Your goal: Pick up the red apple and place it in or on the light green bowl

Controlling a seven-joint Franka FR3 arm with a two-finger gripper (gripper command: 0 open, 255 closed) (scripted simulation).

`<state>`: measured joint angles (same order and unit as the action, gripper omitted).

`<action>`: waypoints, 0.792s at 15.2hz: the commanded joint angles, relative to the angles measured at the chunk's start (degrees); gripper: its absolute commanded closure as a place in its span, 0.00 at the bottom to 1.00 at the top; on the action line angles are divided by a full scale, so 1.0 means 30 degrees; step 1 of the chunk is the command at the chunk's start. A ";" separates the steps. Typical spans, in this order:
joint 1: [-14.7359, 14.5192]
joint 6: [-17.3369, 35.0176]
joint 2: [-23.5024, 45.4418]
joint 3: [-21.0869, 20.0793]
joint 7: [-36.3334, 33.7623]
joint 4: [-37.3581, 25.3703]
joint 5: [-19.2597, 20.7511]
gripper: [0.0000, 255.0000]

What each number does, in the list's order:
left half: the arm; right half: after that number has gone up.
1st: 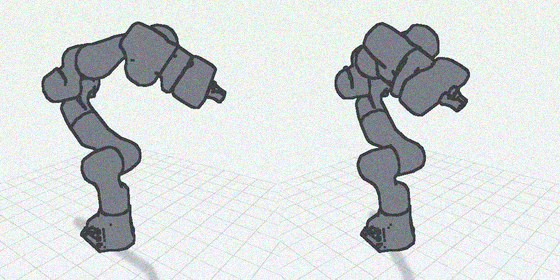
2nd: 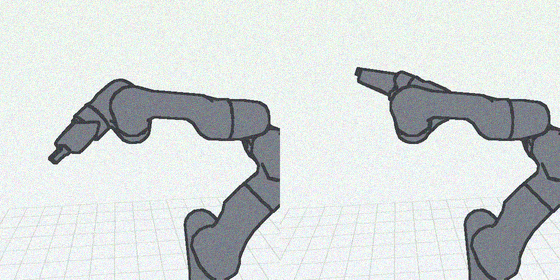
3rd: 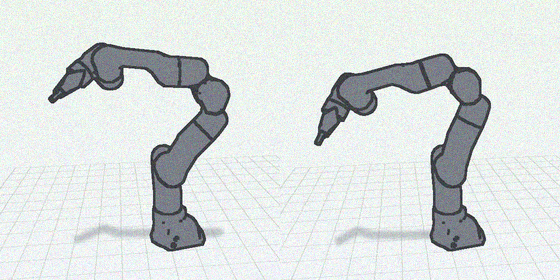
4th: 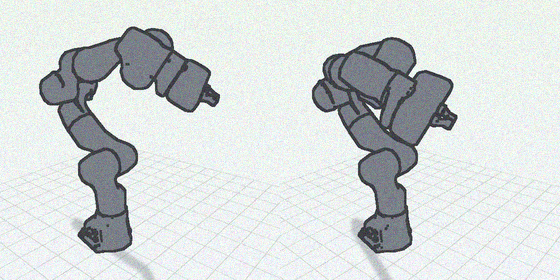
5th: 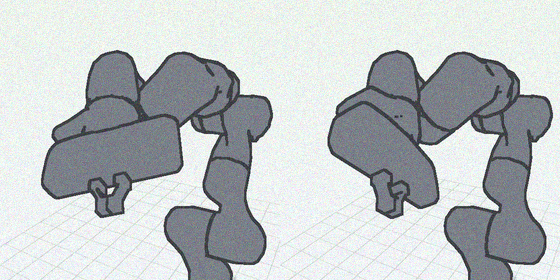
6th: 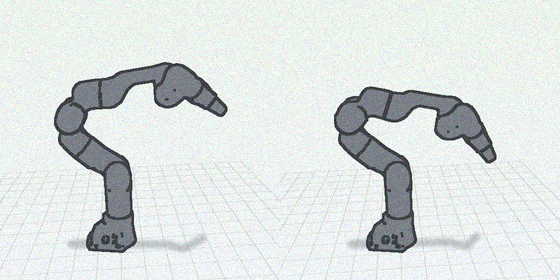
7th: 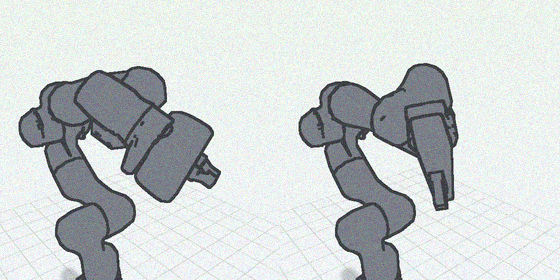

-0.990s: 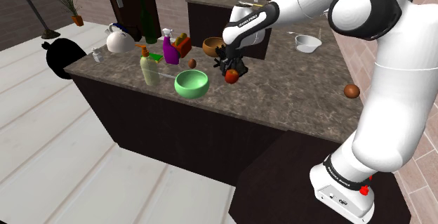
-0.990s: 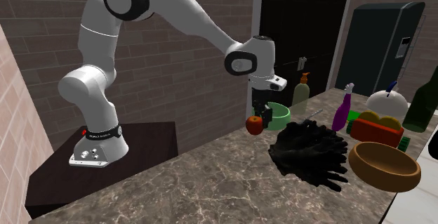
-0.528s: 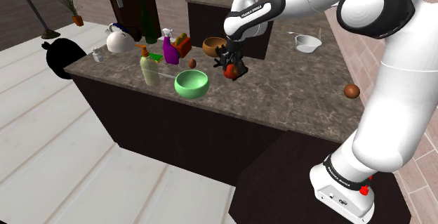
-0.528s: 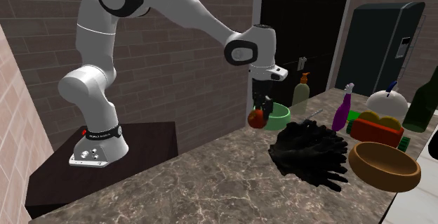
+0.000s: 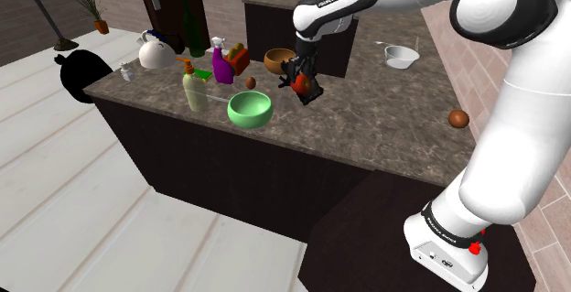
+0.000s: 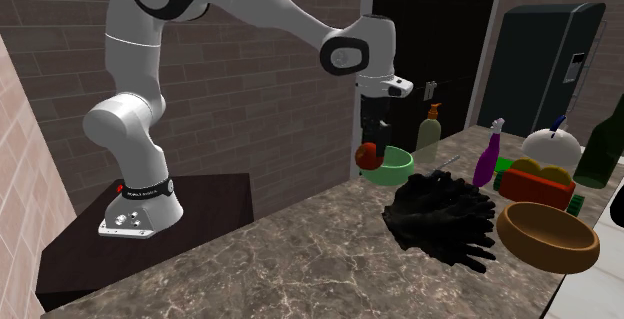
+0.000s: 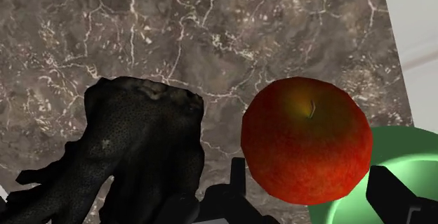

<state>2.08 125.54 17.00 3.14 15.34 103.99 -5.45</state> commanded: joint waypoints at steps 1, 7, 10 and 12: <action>-0.0009 -0.0433 -0.0203 0.0010 -0.0052 -0.0227 0.0039 1.00; -0.1090 -0.1709 0.1910 -0.0479 -0.1877 -0.3725 0.0357 1.00; -0.1738 -0.2630 0.3458 -0.0698 -0.2884 -0.6248 0.0548 1.00; -0.2168 -0.3374 0.4634 -0.0818 -0.3519 -0.8199 0.0673 1.00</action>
<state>-3.58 116.54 29.37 0.92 6.04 82.10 -3.69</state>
